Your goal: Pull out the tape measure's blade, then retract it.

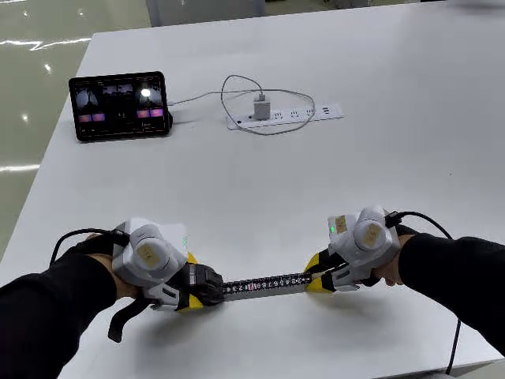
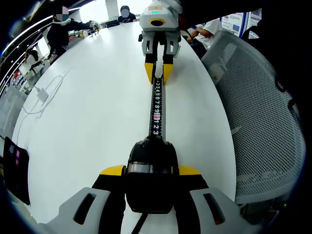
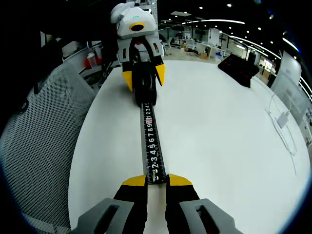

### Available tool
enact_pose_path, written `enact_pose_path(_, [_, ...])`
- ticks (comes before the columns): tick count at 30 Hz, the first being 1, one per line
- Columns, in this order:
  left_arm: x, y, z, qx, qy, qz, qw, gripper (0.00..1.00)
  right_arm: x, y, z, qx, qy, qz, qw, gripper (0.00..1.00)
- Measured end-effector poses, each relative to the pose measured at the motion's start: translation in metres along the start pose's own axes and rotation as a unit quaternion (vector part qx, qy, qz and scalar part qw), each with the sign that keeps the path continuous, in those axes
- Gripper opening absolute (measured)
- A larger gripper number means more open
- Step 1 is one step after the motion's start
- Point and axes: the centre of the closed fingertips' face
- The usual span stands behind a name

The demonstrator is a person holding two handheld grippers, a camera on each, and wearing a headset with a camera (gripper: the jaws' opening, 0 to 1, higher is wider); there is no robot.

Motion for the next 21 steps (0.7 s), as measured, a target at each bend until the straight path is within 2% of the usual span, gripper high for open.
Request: enact_pose_path(21, [-0.0004,-0.0001,-0.0008,0.006,0.003,0.0,1.0,0.32,0.0027,0.0045,0.0061,-0.007,-0.001,-0.001,1.0,0.1])
Point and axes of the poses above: the centre of the closed fingertips' face, and the gripper's own axes: y roughly backward along the fingers, x roughly to its right, z roughly out of its underside, and after that the axes turned 1 degree about z, right-handed
